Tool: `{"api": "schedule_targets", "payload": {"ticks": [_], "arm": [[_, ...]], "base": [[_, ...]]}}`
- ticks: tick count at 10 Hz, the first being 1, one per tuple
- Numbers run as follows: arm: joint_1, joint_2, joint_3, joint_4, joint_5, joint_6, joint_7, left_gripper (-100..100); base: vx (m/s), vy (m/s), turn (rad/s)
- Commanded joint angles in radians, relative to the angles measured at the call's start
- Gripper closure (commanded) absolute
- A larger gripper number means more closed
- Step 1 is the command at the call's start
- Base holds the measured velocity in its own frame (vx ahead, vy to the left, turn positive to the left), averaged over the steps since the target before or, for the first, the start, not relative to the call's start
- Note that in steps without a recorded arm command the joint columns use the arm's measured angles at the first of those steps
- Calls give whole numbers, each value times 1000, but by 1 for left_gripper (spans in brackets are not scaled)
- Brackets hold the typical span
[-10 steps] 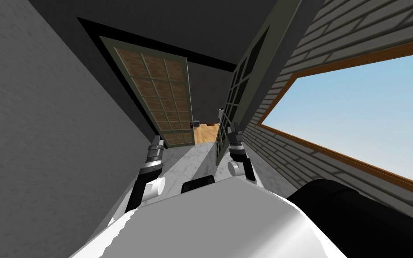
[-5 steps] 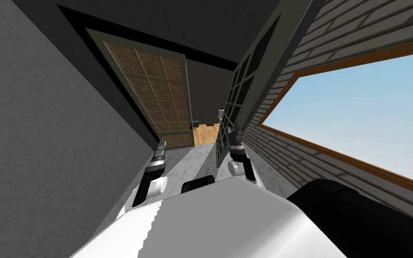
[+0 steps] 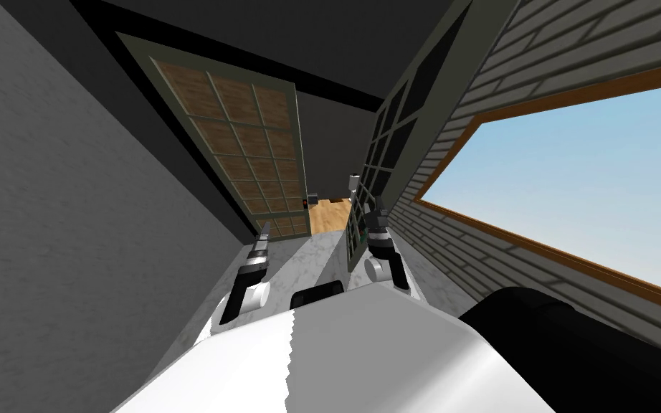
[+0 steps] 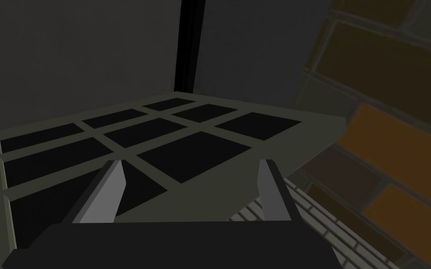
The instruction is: Pull the door open
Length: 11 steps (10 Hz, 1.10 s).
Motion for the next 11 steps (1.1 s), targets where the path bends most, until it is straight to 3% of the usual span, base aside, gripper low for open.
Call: {"api": "schedule_targets", "payload": {"ticks": [1,11], "arm": [[-10,0,-5,30,-3,-6,-37,-100],[-91,12,-22,252,-15,-62,-249,-100]], "base": [[95,8,-25],[97,14,-15]]}}
